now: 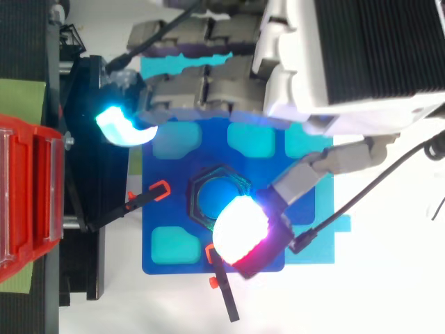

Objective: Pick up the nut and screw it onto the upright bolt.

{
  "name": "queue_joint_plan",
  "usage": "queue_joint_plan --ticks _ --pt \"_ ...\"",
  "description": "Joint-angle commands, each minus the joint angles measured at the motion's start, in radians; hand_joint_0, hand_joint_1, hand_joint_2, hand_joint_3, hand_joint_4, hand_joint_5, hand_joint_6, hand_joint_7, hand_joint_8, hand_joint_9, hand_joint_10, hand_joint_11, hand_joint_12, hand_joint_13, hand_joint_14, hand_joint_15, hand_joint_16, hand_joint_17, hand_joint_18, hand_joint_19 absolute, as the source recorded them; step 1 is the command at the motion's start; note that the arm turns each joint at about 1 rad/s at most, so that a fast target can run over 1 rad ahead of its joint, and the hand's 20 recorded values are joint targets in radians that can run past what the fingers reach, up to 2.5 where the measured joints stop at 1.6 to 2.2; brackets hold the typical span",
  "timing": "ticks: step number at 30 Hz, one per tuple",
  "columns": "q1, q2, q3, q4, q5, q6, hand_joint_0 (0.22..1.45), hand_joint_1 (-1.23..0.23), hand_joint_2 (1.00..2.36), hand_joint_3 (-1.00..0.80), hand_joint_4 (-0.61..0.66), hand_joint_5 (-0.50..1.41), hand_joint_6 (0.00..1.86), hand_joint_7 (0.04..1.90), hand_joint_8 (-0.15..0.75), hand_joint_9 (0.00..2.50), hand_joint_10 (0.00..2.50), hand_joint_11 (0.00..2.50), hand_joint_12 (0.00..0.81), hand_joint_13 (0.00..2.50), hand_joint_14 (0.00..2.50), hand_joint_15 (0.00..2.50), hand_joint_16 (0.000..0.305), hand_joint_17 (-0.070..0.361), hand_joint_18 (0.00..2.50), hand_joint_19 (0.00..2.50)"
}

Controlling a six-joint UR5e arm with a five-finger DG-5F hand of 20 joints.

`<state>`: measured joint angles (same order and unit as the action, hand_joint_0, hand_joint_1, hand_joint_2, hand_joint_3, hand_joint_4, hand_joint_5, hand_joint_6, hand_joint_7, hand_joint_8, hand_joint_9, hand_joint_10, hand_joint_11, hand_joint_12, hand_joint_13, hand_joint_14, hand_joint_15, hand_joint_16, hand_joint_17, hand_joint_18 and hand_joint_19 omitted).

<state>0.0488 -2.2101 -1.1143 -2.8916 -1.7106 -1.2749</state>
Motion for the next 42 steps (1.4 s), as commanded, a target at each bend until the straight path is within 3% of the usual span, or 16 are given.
queue_joint_plan --ticks 1,4,15,30,42 --pt "0.014 -0.003 0.001 -0.017 0.003 0.0 0.46 -0.33 1.0 -0.5 0.21 -0.15 0.5 0.55 0.253 0.5 0.0 0.0 0.389 0.32 0.0 0.0 0.07 0.158 0.0 0.0" --pt "0.022 -0.005 0.001 -0.052 0.005 0.0 0.46 -0.34 1.0 -0.5 0.23 -0.14 0.5 0.56 0.256 0.52 0.0 0.0 0.391 0.34 0.0 0.0 0.07 0.157 0.0 0.0" --pt "0.048 -0.003 -0.021 -0.083 -0.003 -0.001 0.47 -0.34 1.0 -0.5 0.26 -0.12 0.5 0.64 0.282 0.6 0.0 0.0 0.392 0.41 0.0 0.0 0.067 0.152 0.02 0.0" --pt "0.054 -0.003 -0.021 -0.101 -0.021 -0.001 0.49 -0.36 1.0 -0.5 0.29 -0.09 0.5 0.83 0.31 0.71 0.0 0.0 0.392 0.5 0.0 0.0 0.059 0.133 0.2 0.0" --pt "0.043 -0.005 -0.021 -0.098 -0.038 0.0 0.5 -0.37 1.0 -0.5 0.31 -0.08 0.5 0.9 0.32 0.76 0.0 0.0 0.391 0.59 0.0 0.0 0.055 0.125 0.34 0.0"
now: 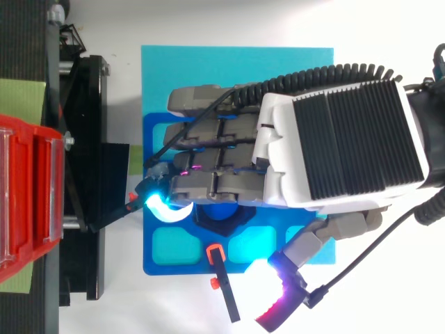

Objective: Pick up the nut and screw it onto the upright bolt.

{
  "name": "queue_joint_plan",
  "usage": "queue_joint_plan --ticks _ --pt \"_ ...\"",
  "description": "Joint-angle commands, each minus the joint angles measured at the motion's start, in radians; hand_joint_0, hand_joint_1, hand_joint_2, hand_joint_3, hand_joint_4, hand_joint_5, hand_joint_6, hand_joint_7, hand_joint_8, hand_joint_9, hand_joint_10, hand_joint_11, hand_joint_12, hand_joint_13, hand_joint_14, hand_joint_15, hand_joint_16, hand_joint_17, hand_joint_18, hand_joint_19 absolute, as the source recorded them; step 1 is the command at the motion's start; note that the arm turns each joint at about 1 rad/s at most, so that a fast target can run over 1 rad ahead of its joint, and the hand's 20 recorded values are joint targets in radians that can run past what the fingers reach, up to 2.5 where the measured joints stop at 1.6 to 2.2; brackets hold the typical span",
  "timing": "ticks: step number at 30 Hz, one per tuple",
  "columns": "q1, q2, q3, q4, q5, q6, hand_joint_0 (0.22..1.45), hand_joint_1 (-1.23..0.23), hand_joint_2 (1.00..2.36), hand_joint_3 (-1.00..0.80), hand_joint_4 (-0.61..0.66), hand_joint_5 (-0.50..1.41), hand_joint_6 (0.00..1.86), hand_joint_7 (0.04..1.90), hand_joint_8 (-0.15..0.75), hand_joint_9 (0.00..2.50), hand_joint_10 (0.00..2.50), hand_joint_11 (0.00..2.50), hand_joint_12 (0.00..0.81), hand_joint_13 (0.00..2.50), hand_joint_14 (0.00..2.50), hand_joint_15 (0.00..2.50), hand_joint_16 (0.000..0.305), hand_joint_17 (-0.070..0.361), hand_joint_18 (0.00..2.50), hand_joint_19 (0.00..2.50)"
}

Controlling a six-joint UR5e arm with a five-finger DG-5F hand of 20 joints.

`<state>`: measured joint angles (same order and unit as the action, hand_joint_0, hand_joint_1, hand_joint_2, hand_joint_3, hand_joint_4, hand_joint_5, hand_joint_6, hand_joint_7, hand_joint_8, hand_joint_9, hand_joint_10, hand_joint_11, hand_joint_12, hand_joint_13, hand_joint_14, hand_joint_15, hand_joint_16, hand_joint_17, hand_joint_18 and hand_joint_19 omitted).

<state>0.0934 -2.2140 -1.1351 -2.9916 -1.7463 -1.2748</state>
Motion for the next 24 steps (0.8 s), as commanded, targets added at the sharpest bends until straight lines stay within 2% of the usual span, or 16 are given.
queue_joint_plan --ticks 1,9,24 --pt "-0.001 0.001 0.0 0.002 -0.002 0.0 0.5 -0.37 1.0 -0.5 0.3 -0.08 0.5 0.9 0.32 0.76 0.0 0.0 0.391 0.6 0.0 0.0 0.055 0.124 0.34 0.0" --pt "-0.009 0.001 0.0 0.003 -0.012 0.0 0.51 -0.39 1.0 -0.5 0.28 -0.12 0.5 0.86 0.317 0.81 0.0 0.0 0.341 0.7 0.0 0.0 0.039 0.087 0.43 0.0" --pt "-0.021 -0.001 0.0 0.026 -0.041 -0.001 0.52 -0.42 1.0 -0.5 0.3 -0.13 0.5 0.86 0.286 0.85 0.0 0.0 0.308 0.75 0.0 0.0 0.032 0.072 0.48 0.0"
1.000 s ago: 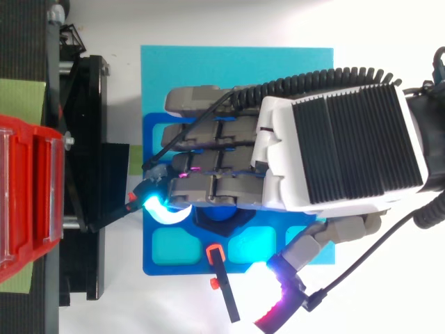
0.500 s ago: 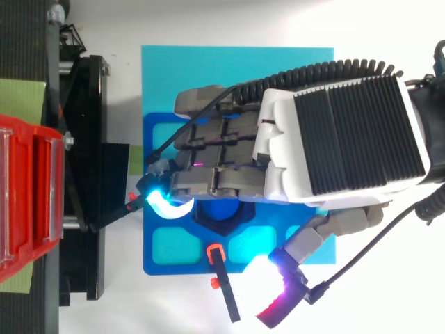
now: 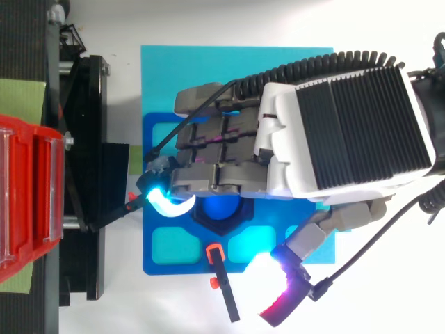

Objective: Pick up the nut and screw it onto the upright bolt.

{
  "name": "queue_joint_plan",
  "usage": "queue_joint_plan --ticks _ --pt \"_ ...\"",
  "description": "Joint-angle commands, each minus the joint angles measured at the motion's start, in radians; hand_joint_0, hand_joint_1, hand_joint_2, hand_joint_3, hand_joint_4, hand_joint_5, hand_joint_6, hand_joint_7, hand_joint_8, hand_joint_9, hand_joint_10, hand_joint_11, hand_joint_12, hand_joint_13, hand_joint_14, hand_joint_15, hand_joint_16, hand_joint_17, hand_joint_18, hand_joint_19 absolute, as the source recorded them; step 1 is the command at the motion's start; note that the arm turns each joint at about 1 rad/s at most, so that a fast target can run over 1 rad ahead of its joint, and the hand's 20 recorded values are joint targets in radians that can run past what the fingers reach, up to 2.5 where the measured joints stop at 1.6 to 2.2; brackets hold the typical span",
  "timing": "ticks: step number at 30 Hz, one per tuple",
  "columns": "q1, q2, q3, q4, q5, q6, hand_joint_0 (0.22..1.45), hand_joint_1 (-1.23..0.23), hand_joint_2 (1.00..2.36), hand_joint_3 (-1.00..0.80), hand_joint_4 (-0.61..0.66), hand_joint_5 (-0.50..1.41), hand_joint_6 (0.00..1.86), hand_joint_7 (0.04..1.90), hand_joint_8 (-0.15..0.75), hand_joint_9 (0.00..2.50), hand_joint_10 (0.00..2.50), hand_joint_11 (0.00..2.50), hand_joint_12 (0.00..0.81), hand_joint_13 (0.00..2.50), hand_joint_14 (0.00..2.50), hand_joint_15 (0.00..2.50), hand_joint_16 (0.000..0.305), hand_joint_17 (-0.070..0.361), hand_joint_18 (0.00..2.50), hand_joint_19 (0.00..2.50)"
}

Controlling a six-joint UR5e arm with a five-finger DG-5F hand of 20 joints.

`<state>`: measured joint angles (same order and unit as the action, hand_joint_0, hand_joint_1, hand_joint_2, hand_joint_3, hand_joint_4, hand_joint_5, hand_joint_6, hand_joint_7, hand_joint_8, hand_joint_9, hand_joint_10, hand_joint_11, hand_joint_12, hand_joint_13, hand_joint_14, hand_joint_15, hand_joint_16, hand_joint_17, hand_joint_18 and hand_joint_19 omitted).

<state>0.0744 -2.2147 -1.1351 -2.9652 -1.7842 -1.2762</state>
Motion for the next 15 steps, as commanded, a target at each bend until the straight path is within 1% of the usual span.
queue_joint_plan --ticks 1,4,10,15 --pt "-0.004 0.0 0.0 0.0 -0.003 0.0 0.52 -0.42 1.0 -0.5 0.3 -0.12 0.5 0.87 0.284 0.85 0.0 0.0 0.305 0.76 0.0 0.0 0.032 0.071 0.48 0.0" --pt "-0.01 0.0 0.0 0.0 -0.009 0.0 0.52 -0.42 1.0 -0.5 0.3 -0.11 0.5 0.89 0.279 0.87 0.0 0.0 0.301 0.78 0.0 0.0 0.031 0.069 0.51 0.0" --pt "-0.015 0.0 0.0 -0.002 -0.017 0.0 0.53 -0.41 1.0 -0.5 0.29 -0.1 0.5 0.94 0.272 0.9 0.0 0.0 0.296 0.82 0.0 0.0 0.029 0.066 0.54 0.0" --pt "-0.024 0.0 0.0 -0.006 -0.024 -0.002 0.53 -0.41 1.0 -0.5 0.28 -0.09 0.5 1.0 0.271 0.95 0.0 0.0 0.289 0.86 0.0 0.0 0.03 0.067 0.59 0.0"
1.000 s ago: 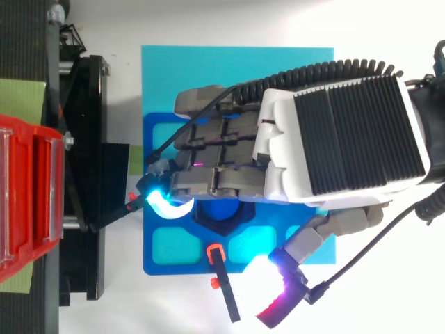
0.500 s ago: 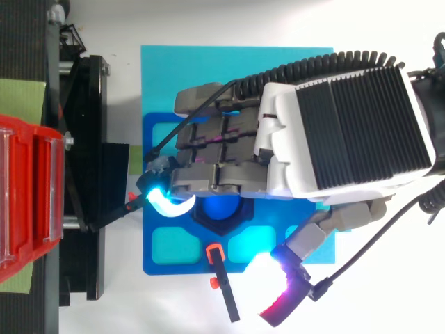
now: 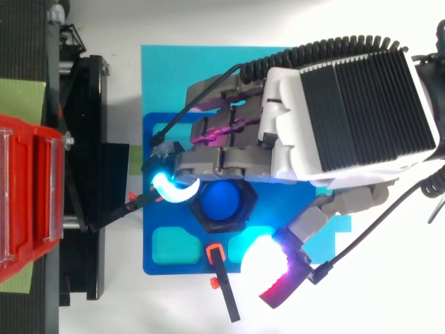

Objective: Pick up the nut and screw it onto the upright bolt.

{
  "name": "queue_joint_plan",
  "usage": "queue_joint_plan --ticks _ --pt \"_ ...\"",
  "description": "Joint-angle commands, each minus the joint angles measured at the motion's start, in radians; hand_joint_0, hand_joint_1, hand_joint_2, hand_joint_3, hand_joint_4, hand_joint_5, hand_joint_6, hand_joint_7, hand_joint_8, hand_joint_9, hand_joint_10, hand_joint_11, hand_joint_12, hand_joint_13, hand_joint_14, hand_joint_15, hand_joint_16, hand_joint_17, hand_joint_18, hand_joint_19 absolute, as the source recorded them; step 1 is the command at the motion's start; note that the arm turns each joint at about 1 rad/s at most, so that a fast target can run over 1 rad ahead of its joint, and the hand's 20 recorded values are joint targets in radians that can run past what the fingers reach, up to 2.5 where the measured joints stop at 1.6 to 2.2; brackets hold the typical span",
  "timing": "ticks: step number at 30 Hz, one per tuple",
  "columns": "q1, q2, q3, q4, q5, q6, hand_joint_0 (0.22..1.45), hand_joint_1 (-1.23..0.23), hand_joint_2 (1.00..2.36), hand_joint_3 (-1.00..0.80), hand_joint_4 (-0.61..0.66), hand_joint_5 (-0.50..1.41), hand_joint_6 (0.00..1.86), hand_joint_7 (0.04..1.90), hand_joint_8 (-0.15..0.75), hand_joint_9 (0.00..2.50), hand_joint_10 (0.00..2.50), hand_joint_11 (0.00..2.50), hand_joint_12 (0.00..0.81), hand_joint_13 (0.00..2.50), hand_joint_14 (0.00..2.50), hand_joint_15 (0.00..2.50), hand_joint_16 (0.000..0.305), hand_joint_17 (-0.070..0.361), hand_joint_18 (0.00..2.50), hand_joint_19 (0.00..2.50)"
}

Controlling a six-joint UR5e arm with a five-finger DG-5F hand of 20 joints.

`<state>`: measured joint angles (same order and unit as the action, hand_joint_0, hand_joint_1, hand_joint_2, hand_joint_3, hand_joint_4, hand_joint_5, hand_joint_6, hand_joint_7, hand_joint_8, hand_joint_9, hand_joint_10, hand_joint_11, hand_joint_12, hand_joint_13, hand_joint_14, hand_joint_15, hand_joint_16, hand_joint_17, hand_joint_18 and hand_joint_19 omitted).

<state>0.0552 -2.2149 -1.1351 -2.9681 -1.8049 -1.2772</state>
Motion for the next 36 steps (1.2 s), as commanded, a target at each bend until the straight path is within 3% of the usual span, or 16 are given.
queue_joint_plan --ticks 1,16,27,36 --pt "-0.006 0.0 0.0 -0.005 -0.007 -0.001 0.53 -0.41 1.0 -0.5 0.28 -0.08 0.5 1.0 0.269 0.95 0.0 0.0 0.289 0.87 0.0 0.0 0.03 0.067 0.59 0.0" --pt "-0.044 0.0 0.0 -0.023 -0.033 -0.025 0.53 -0.41 1.0 -0.5 0.24 -0.04 0.5 1.2 0.276 1.01 0.0 0.0 0.302 0.91 0.0 0.0 0.033 0.074 0.62 0.0" --pt "-0.057 0.001 0.0 -0.028 -0.039 -0.028 0.53 -0.4 1.0 -0.5 0.2 0.03 0.5 1.39 0.254 1.11 0.0 0.0 0.298 0.96 0.0 0.0 0.035 0.079 0.67 0.0" --pt "-0.061 0.001 0.006 -0.028 -0.042 -0.028 0.54 -0.4 1.0 -0.5 0.17 0.05 0.5 1.4 0.232 1.2 0.0 0.0 0.29 1.04 0.0 0.0 0.036 0.082 0.71 0.0"
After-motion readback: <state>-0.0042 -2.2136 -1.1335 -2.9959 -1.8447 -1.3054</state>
